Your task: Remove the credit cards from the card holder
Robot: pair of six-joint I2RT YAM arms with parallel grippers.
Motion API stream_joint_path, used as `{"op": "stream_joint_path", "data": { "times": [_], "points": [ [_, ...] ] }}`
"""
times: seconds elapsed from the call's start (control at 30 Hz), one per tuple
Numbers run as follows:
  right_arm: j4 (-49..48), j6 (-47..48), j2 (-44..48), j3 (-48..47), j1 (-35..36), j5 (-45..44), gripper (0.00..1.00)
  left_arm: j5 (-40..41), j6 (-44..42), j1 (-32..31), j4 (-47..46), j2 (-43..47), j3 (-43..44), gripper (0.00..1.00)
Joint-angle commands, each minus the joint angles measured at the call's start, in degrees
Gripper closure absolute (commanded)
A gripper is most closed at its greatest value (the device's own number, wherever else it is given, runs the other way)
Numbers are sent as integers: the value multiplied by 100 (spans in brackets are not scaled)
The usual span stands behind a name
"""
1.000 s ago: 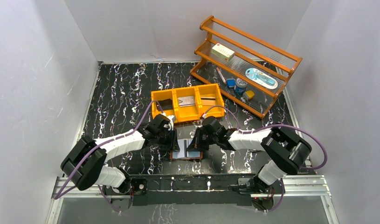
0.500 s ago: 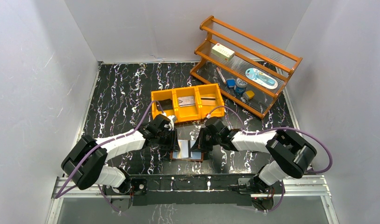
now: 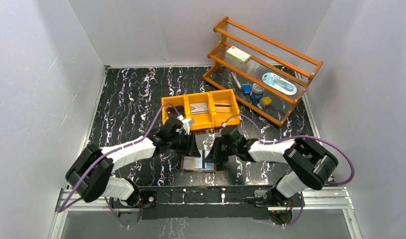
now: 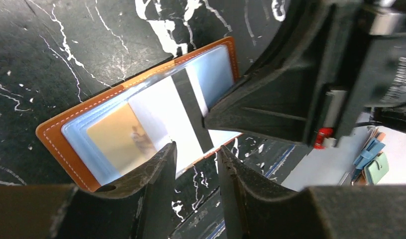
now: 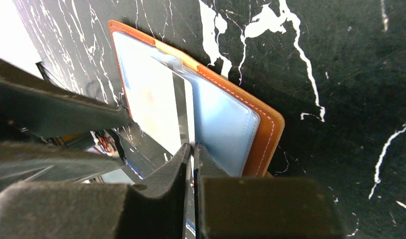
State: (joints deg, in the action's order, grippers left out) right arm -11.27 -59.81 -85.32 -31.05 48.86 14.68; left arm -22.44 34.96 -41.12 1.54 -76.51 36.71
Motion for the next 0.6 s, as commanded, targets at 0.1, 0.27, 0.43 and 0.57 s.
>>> {"op": "stream_joint_path", "data": {
  "times": [0.1,0.27,0.43,0.57],
  "points": [
    [-248,-97,-77,133,-16,-25,84,-29,-19,-80,152,-516,-62,70],
    [-460,-193,-63,200,-19,38,81,178,-171,-89,370,-597,-211,70],
    [-844,-428,-72,294,-17,152,74,205,-192,-123,407,-709,-243,74],
    [-1300,-689,-83,430,-26,124,66,258,-228,-124,455,-641,-247,75]
  ]
}}
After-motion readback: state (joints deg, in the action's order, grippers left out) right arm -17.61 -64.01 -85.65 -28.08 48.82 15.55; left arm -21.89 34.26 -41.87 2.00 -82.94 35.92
